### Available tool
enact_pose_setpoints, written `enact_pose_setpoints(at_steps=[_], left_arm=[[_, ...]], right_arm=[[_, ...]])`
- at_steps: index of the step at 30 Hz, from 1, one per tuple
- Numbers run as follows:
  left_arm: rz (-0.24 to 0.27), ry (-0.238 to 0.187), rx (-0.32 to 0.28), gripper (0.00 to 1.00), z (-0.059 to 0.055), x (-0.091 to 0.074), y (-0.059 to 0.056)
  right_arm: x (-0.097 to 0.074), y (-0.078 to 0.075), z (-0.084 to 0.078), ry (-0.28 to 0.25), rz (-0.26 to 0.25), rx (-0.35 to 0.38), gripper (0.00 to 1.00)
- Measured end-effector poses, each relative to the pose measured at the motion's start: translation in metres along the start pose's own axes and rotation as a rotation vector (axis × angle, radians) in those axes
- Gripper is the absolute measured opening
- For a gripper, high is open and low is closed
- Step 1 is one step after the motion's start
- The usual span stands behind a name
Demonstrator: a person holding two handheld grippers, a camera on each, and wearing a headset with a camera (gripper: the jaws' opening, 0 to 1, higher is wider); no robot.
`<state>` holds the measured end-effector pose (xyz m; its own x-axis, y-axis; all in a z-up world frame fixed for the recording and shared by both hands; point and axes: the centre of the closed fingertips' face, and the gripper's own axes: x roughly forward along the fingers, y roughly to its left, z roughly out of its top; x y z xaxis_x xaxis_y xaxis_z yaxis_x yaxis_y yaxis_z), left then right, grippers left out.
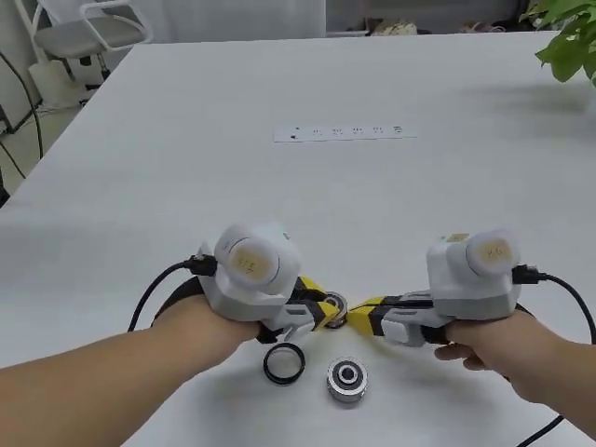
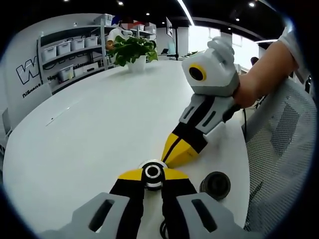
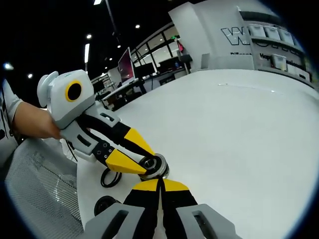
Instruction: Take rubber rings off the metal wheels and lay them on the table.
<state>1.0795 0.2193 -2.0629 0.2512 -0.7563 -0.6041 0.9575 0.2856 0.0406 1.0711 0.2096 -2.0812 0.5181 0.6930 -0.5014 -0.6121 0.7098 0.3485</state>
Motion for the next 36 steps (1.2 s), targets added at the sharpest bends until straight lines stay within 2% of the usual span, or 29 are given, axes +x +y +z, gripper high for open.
enact_pose_setpoints(at_steps=[7, 9, 10, 13, 15, 28, 36], left_arm=[[0.002, 0.002, 0.004, 0.07, 0.000, 0.000, 0.000], [0.002, 0.001, 0.003, 0.07, 0.000, 0.000, 0.000], [0.003, 0.000, 0.003, 0.07, 0.000, 0.000, 0.000], [0.006, 0.000, 0.003, 0.07, 0.000, 0.000, -0.001], [0.006, 0.001, 0.003, 0.07, 0.000, 0.000, -0.001], [0.011, 0.009, 0.011, 0.07, 0.000, 0.001, -0.001], [0.012, 0.011, 0.013, 0.07, 0.000, 0.000, -0.001]], right_arm=[[-0.003, -0.004, 0.003, -0.031, -0.004, 0.073, 0.00], [-0.004, -0.006, 0.012, -0.083, -0.004, 0.125, 0.00], [-0.006, -0.007, 0.014, -0.087, -0.002, 0.140, 0.00], [-0.006, -0.004, 0.012, -0.082, -0.005, 0.129, 0.00], [-0.007, -0.003, 0.014, -0.092, 0.001, 0.151, 0.00], [-0.008, 0.002, 0.016, -0.109, 0.016, 0.176, 0.00], [-0.009, 0.003, 0.017, -0.106, 0.016, 0.155, 0.00]])
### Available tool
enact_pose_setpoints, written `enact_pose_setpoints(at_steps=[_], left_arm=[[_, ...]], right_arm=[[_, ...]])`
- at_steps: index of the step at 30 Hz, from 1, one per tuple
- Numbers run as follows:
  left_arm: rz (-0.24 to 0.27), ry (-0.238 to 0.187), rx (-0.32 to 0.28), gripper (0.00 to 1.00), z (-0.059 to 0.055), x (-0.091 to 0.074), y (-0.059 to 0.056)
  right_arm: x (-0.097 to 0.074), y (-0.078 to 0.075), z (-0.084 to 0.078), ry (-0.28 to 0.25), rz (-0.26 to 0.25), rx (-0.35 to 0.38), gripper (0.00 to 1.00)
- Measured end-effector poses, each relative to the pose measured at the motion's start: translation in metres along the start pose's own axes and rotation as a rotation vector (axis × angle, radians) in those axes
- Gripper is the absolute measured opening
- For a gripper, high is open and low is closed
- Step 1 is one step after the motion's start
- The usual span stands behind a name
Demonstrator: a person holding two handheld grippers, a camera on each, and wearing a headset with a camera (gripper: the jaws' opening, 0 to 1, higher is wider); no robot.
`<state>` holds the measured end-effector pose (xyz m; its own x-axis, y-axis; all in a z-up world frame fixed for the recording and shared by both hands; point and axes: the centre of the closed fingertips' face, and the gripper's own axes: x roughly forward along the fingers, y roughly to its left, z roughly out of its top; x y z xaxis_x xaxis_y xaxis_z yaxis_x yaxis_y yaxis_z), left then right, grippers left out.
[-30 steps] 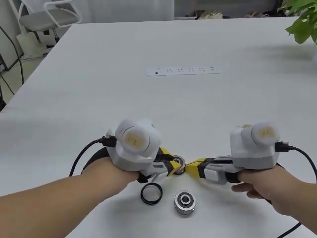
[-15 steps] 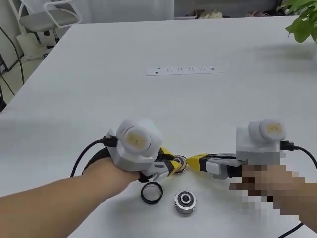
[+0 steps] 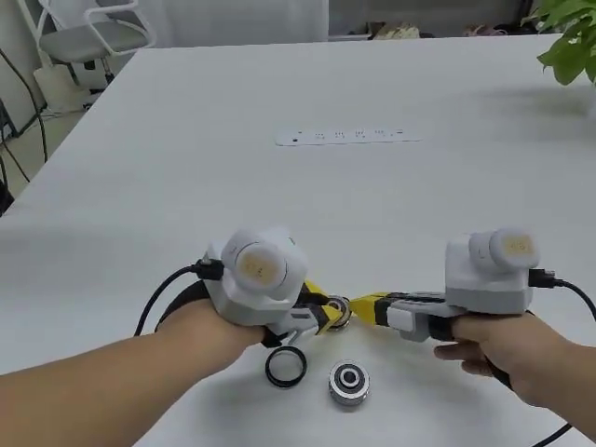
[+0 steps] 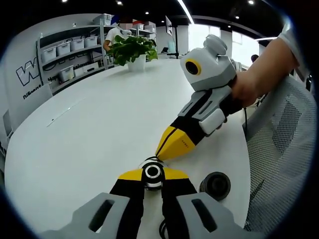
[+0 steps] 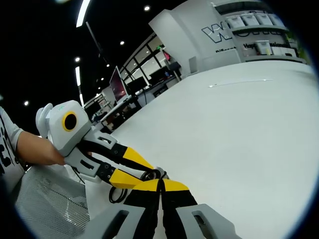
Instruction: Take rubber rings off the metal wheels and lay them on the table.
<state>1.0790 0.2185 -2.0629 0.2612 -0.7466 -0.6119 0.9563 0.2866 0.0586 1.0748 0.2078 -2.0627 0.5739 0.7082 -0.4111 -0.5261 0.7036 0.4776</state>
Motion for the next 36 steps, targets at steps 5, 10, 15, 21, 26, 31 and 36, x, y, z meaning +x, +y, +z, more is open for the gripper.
enact_pose_setpoints(at_steps=[5, 10, 15, 21, 26, 31, 36], left_arm=[[0.000, 0.003, 0.001, 0.07, 0.000, 0.000, 0.000], [0.004, 0.002, -0.001, 0.07, 0.000, 0.000, 0.000], [0.003, 0.002, 0.000, 0.07, 0.000, 0.000, 0.000], [0.003, 0.001, 0.000, 0.07, 0.000, 0.000, 0.000], [0.003, 0.002, -0.003, 0.07, 0.000, 0.000, 0.000], [0.002, 0.002, -0.008, 0.07, 0.000, 0.000, -0.001], [-0.002, 0.000, -0.009, 0.07, 0.000, 0.000, -0.002]], right_arm=[[0.000, -0.001, 0.000, 0.003, 0.003, -0.020, 0.00], [0.001, 0.001, 0.001, 0.006, 0.006, -0.036, 0.00], [0.002, 0.002, 0.002, 0.010, 0.013, -0.048, 0.00], [0.003, 0.004, 0.002, 0.010, 0.023, -0.050, 0.00], [0.005, 0.007, 0.002, 0.010, 0.034, -0.056, 0.00], [0.005, 0.010, 0.001, 0.012, 0.042, -0.060, 0.00], [0.005, 0.013, 0.003, 0.000, 0.057, -0.053, 0.00]])
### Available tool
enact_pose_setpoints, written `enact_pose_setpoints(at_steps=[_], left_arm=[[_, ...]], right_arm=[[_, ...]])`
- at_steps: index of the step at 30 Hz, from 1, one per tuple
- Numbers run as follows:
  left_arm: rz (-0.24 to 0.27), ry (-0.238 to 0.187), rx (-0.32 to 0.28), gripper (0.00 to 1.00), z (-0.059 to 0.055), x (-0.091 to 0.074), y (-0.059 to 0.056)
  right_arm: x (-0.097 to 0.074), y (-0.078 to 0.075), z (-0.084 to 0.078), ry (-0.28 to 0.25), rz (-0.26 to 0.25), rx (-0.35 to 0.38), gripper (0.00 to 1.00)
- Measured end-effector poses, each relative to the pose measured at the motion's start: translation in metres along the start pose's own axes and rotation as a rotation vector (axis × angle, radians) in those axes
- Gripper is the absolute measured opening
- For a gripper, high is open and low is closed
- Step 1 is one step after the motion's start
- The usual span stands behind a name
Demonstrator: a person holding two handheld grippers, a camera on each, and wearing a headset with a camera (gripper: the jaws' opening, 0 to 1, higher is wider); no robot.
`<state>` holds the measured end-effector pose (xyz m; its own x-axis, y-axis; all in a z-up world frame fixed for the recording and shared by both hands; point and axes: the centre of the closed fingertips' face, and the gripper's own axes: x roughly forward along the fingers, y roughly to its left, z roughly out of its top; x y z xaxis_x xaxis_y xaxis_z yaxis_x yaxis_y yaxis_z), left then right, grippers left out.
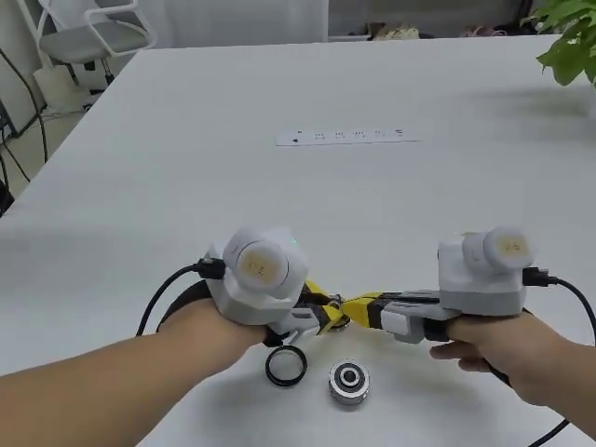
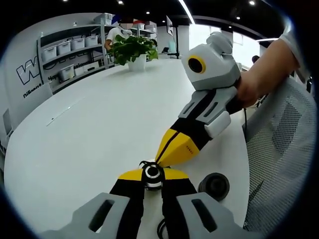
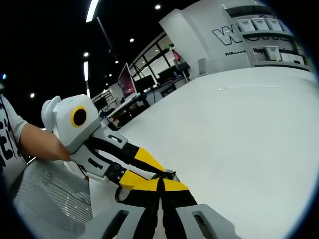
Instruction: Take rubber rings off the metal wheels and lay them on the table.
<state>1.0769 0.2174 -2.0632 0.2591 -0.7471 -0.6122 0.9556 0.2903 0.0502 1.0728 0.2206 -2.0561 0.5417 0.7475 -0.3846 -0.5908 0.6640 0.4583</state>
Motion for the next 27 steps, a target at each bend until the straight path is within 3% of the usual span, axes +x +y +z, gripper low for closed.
enact_pose_setpoints(at_steps=[4, 12, 27], left_arm=[[0.001, -0.002, 0.002, 0.07, 0.000, 0.000, 0.000], [0.002, -0.005, -0.011, 0.07, 0.000, 0.000, 0.000], [-0.002, -0.006, -0.007, 0.08, 0.000, -0.001, -0.001]], right_arm=[[0.000, 0.006, 0.004, -0.018, 0.029, 0.007, 0.00], [-0.001, 0.000, 0.000, 0.003, -0.011, -0.019, 0.00], [-0.005, -0.006, -0.002, 0.009, -0.038, -0.011, 0.00]])
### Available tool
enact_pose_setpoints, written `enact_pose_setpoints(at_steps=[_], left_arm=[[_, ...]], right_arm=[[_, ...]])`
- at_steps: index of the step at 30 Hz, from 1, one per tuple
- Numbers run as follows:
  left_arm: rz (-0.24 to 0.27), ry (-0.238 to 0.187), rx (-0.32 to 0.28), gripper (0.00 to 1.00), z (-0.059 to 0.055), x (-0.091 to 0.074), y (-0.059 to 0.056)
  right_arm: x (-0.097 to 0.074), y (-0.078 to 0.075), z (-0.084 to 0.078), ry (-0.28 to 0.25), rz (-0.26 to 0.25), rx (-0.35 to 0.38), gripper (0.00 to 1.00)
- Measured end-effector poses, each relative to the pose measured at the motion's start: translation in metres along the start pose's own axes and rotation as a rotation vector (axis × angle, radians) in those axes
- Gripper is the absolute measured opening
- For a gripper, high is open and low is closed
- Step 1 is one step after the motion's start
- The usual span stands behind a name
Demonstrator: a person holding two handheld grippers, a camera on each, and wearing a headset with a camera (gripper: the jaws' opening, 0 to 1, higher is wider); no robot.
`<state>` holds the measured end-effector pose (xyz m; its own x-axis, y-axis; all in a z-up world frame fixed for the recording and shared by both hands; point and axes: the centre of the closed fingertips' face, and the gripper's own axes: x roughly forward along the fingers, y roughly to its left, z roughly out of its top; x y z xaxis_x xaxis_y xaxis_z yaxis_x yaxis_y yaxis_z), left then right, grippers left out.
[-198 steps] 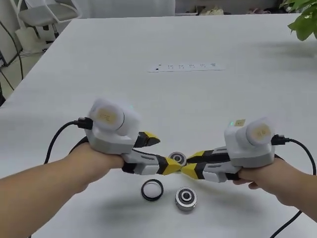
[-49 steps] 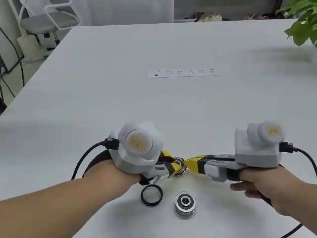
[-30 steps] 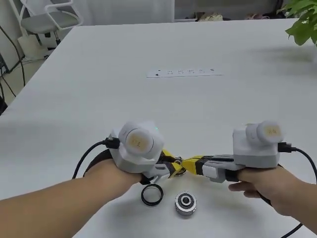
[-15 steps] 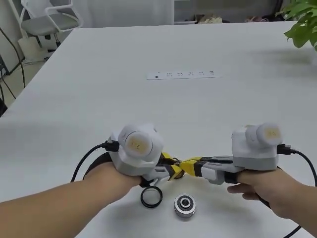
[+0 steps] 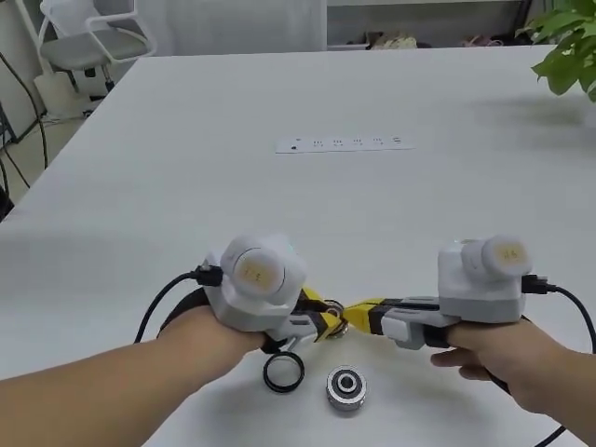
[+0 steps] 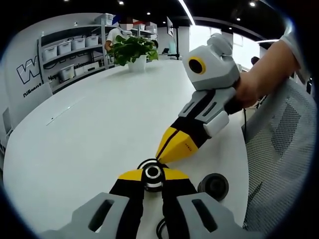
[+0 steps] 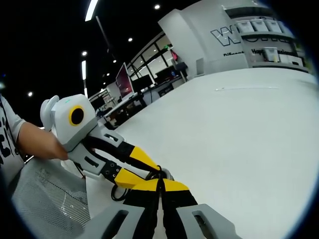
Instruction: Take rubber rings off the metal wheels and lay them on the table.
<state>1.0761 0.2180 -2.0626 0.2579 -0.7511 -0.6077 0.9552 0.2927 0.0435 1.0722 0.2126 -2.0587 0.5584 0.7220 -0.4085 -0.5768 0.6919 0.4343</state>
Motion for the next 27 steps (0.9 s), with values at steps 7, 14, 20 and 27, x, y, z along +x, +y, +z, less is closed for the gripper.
enact_pose_setpoints(at_steps=[7, 14, 20, 27], left_arm=[[-0.008, 0.014, 0.015, 0.12, 0.000, -0.003, -0.002], [-0.022, 0.005, 0.013, 0.18, 0.003, -0.008, -0.006], [-0.026, -0.020, -0.006, 0.22, 0.008, -0.016, -0.006], [-0.023, -0.037, -0.005, 0.28, 0.013, -0.027, -0.007]], right_arm=[[0.000, -0.001, 0.000, -0.003, 0.000, 0.004, 0.00], [0.000, -0.002, 0.001, -0.008, 0.002, 0.008, 0.00], [-0.002, -0.003, 0.003, -0.016, 0.000, 0.013, 0.00], [-0.002, -0.001, 0.005, -0.023, 0.006, 0.014, 0.00]])
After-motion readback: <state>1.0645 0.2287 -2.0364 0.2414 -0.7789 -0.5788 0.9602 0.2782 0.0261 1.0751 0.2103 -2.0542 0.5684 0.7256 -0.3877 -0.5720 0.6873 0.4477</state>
